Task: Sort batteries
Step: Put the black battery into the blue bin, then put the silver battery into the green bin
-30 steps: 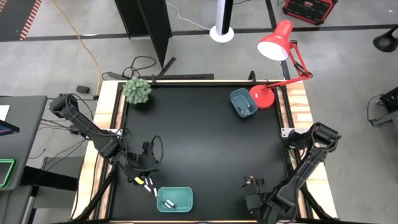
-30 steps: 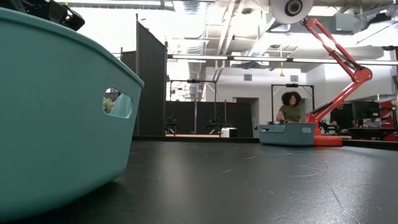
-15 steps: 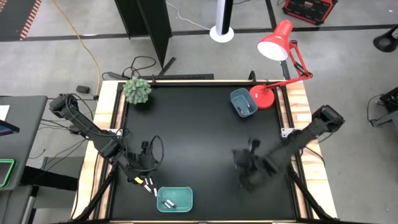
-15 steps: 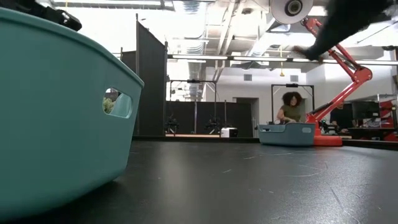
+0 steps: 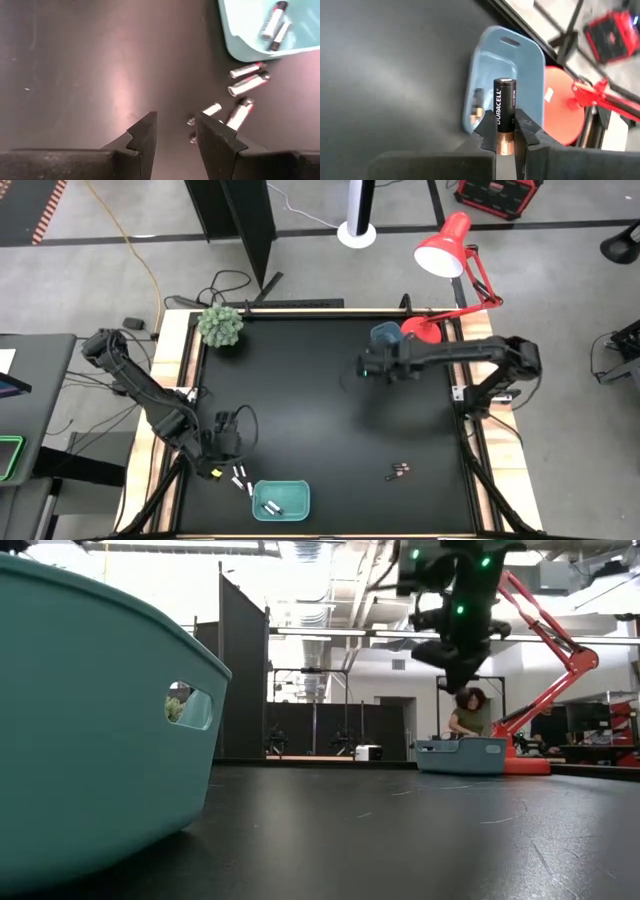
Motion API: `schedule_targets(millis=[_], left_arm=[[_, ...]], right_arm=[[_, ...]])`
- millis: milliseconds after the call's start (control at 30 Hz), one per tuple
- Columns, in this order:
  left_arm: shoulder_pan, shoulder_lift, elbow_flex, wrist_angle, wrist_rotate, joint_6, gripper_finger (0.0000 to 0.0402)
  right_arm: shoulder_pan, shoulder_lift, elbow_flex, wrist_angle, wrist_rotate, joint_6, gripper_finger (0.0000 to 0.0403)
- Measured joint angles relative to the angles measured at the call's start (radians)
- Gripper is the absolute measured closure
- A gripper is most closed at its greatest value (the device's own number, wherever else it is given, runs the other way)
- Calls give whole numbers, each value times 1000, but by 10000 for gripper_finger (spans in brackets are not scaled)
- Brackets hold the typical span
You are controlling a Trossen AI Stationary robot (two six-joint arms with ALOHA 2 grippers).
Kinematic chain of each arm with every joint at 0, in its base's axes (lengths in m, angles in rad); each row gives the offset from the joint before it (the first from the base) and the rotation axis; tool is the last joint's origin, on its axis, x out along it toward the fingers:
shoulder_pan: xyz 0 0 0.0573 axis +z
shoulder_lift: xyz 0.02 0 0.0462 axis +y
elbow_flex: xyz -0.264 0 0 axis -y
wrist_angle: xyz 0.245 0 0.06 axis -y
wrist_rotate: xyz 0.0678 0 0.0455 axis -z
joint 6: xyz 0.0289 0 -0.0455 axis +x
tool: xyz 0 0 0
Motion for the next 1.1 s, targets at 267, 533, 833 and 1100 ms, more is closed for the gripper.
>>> schedule_targets(millis=[267, 533, 833, 1100], left_arm=[[-41, 0, 0, 0, -2, -97, 272], [-41, 65, 0, 1, -3, -121, 247], [-61, 217, 0, 69, 77, -125, 242], [-148, 275, 0, 217, 97, -118, 242]], right_arm=[[-144, 0, 0, 9, -11, -48, 332], [-193, 0, 0, 27, -2, -48, 248], [-140, 0, 0, 102, 12, -113, 205], [-69, 0, 0, 187, 15, -154, 220]])
